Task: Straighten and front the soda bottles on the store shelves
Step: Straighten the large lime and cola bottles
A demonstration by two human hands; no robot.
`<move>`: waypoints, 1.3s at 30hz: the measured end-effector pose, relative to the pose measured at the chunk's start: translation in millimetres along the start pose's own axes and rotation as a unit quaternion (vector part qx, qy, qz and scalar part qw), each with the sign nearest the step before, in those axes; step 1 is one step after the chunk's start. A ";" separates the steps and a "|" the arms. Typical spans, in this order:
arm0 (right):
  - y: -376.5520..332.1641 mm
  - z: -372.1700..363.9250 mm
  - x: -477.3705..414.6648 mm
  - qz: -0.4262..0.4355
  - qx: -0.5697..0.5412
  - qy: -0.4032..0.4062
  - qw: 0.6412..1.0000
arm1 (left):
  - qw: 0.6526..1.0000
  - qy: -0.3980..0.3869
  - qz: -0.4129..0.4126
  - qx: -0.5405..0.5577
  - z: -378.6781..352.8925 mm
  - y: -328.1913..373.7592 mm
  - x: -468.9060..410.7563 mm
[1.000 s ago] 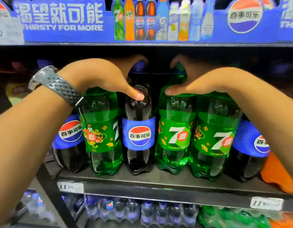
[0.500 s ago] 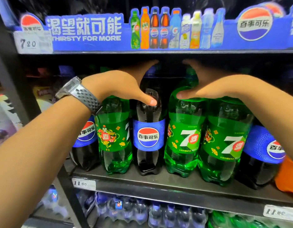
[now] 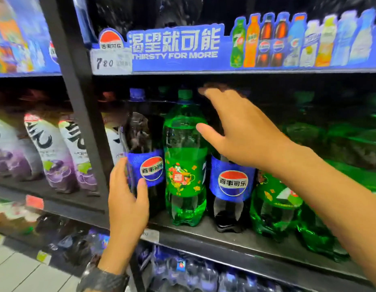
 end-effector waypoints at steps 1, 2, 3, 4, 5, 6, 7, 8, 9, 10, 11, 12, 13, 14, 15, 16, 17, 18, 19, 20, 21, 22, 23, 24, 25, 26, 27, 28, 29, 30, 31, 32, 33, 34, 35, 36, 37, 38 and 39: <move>-6.1 -3.8 -12.2 -0.015 -0.026 -0.014 0.999 | 1.000 -0.007 0.008 0.008 -2.9 -4.7 0.5; -9.9 -8.2 -25.2 -0.034 -0.047 -0.032 0.998 | 1.000 -0.013 0.014 0.015 -6.0 -8.8 0.1; -11.3 -12.9 -37.8 -0.054 -0.061 -0.054 0.995 | 0.999 -0.017 0.023 0.022 -10.1 -12.2 -1.5; -12.2 -17.4 -49.8 -0.075 -0.069 -0.079 0.992 | 0.999 -0.018 0.035 0.028 -14.0 -16.2 -5.4; -12.5 -22.1 -60.4 -0.095 -0.077 -0.105 0.987 | 0.998 -0.018 0.052 0.033 -18.2 -20.5 -10.2; -12.3 -25.9 -69.0 -0.112 -0.085 -0.129 0.982 | 0.997 -0.016 0.070 0.038 -22.8 -24.7 -14.7; -11.3 -29.4 -76.3 -0.127 -0.097 -0.149 0.976 | 0.995 -0.012 0.085 0.046 -27.5 -28.0 -18.4; -10.1 -32.0 -81.5 -0.139 -0.112 -0.163 0.970 | 0.994 -0.006 0.093 0.057 -32.1 -30.6 -20.3; -9.7 -34.8 -85.6 -0.145 -0.130 -0.171 0.966 | 0.993 -0.001 0.096 0.066 -36.2 -33.5 -20.2; -9.5 -36.5 -88.4 -0.148 -0.150 -0.173 0.962 | 0.993 0.003 0.099 0.066 -40.0 -36.8 -18.5; -8.8 -37.6 -90.3 -0.151 -0.168 -0.175 0.958 | 0.993 0.007 0.102 0.054 -43.3 -40.1 -15.8; -7.9 -37.9 -91.0 -0.153 -0.184 -0.180 0.954 | 0.993 0.012 0.109 0.039 -45.4 -44.1 -12.9; -6.5 -37.8 -90.2 -0.149 -0.185 -0.191 0.952 | 0.992 0.018 0.121 0.033 -46.8 -48.7 -10.4; -6.0 -37.3 -89.3 -0.133 -0.164 -0.204 0.956 | 0.990 0.021 0.132 0.040 -48.0 -53.7 -8.6; -6.5 -37.0 -88.0 -0.111 -0.120 -0.219 0.962 | 0.989 0.021 0.138 0.053 -49.3 -58.4 -7.6; -7.2 -37.0 -86.5 -0.090 -0.074 -0.232 0.966 | 0.988 0.019 0.137 0.066 -50.3 -62.4 -6.5; -7.7 -37.7 -85.7 -0.073 -0.037 -0.238 0.968 | 0.988 0.020 0.133 0.074 -51.0 -64.5 -5.2; -7.3 -38.2 -85.6 -0.062 -0.017 -0.238 0.969 | 0.988 0.027 0.130 0.079 -51.1 -65.2 -3.7; -6.5 -39.3 -85.9 -0.059 -0.013 -0.238 0.969 | 0.988 0.037 0.129 0.081 -51.1 -65.4 -2.0; -5.7 -39.5 -86.2 -0.060 -0.019 -0.236 0.970 | 0.987 0.049 0.127 0.082 -51.3 -65.0 -0.2; -4.8 -39.8 -86.3 -0.064 -0.025 -0.232 0.970 | 0.987 0.057 0.126 0.083 -51.6 -65.2 1.8; -4.3 -40.1 -86.2 -0.067 -0.025 -0.225 0.972 | 0.987 0.061 0.127 0.082 -52.0 -65.5 4.1; -4.7 -40.9 -85.9 -0.069 -0.020 -0.218 0.973 | 0.986 0.062 0.128 0.082 -52.4 -66.4 6.2; -5.9 -42.1 -85.4 -0.072 -0.015 -0.209 0.975 | 0.986 0.060 0.129 0.082 -53.1 -68.1 8.9; -7.7 -43.7 -85.0 -0.076 -0.013 -0.200 0.977 | 0.987 0.058 0.128 0.082 -54.6 -69.7 11.6; -9.7 -45.5 -84.6 -0.082 -0.012 -0.192 0.978 | 0.987 0.056 0.125 0.079 -55.9 -70.5 14.3; -11.9 -47.3 -84.2 -0.088 -0.011 -0.185 0.979 | 0.988 0.056 0.122 0.070 -56.7 -69.9 16.8; -13.6 -48.6 -83.5 -0.092 -0.004 -0.181 0.979 | 0.990 0.056 0.118 0.056 -56.9 -68.3 18.4; -14.5 -48.9 -82.9 -0.092 0.007 -0.180 0.979 | 0.990 0.060 0.115 0.047 -56.8 -66.1 19.0; -14.6 -48.1 -82.2 -0.089 0.019 -0.187 0.978 | 0.989 0.067 0.119 0.048 -56.5 -63.9 19.5; -13.5 -46.4 -81.6 -0.085 0.030 -0.202 0.975 | 0.986 0.077 0.133 0.059 -56.1 -61.9 19.9; -11.7 -43.8 -80.9 -0.084 0.034 -0.221 0.971 | 0.982 0.087 0.153 0.069 -56.3 -60.7 20.7; -9.7 -41.1 -80.2 -0.084 0.029 -0.236 0.968 | 0.978 0.094 0.172 0.069 -57.1 -61.4 21.4; -7.8 -38.5 -79.4 -0.080 0.026 -0.242 0.967 | 0.976 0.095 0.184 0.061 -58.3 -63.0 22.5; -6.0 -36.6 -79.0 -0.072 0.031 -0.241 0.967 | 0.976 0.093 0.188 0.051 -59.7 -65.3 23.0; -4.6 -36.0 -78.4 -0.065 0.043 -0.236 0.969 | 0.978 0.091 0.185 0.044 -60.5 -67.7 23.3; -3.5 -35.9 -77.4 -0.063 0.054 -0.230 0.970 | 0.979 0.091 0.179 0.044 -60.3 -69.3 23.6; -3.3 -36.6 -76.0 -0.064 0.060 -0.223 0.971 | 0.980 0.094 0.170 0.049 -59.8 -69.8 24.2; -4.0 -38.0 -74.7 -0.067 0.061 -0.214 0.973 | 0.981 0.099 0.160 0.053 -59.2 -70.1 25.4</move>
Point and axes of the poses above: each hand's wrist, its own x-axis away from the middle knuckle, its own z-axis out of the back of the hand, y = z × x, the point moved 3 cm from there along -x, towards the middle knuckle, and after that the axes turned 11 degrees about -z, right-handed, at the moved point
